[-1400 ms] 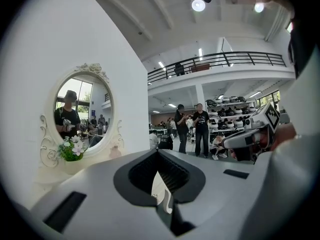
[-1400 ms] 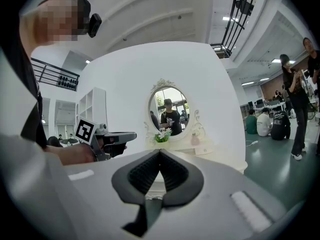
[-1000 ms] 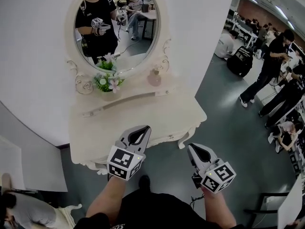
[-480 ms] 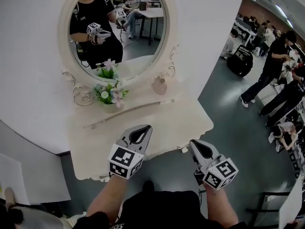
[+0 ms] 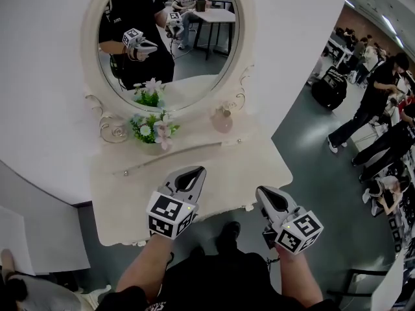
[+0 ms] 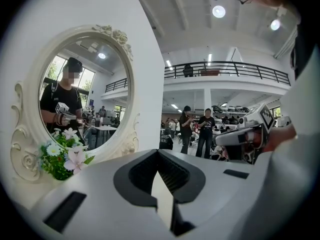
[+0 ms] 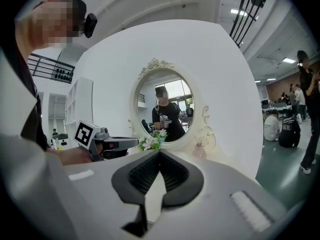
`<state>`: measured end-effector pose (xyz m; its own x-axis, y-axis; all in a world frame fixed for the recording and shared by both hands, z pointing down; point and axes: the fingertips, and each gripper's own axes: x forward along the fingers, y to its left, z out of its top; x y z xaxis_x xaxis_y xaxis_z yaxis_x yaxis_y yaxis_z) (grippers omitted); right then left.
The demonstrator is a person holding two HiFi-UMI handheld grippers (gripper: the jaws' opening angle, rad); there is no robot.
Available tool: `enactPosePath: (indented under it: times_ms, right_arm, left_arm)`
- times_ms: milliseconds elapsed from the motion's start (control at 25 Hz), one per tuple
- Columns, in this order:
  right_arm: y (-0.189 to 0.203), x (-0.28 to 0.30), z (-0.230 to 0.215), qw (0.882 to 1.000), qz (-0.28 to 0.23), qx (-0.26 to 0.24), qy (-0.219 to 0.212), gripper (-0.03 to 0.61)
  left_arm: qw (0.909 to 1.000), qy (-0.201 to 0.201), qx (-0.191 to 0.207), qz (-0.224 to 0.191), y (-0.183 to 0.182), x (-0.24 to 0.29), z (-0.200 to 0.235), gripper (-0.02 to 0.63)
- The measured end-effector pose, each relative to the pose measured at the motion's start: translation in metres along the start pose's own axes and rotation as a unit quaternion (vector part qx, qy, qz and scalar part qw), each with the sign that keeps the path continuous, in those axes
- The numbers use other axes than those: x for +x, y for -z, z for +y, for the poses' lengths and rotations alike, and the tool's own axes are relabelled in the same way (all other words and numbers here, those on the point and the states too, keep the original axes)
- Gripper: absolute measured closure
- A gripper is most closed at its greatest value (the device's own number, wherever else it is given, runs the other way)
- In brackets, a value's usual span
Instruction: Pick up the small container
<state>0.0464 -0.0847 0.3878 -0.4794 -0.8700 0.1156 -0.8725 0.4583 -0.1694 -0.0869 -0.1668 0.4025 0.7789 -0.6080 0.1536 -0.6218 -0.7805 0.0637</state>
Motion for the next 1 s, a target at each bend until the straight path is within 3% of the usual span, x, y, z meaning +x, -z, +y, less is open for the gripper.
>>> enactPosePath:
  times_ms: [480,1000]
  right_arm:
    - [-0.014,0.058,-0.074,0.998,-0.006,0.009,-0.054,0.568]
    - [-0.027,0.086,-0.213,0.993,0.000,0.028,-0.118,0.568]
  left_arm:
    - [0.9993,-0.029,-0.005,0.021,-0.005,0.077,0.023,0.609]
    - [0.9933,-0.103,-0.018,0.049,-0.019,0.197,0.021,0.609]
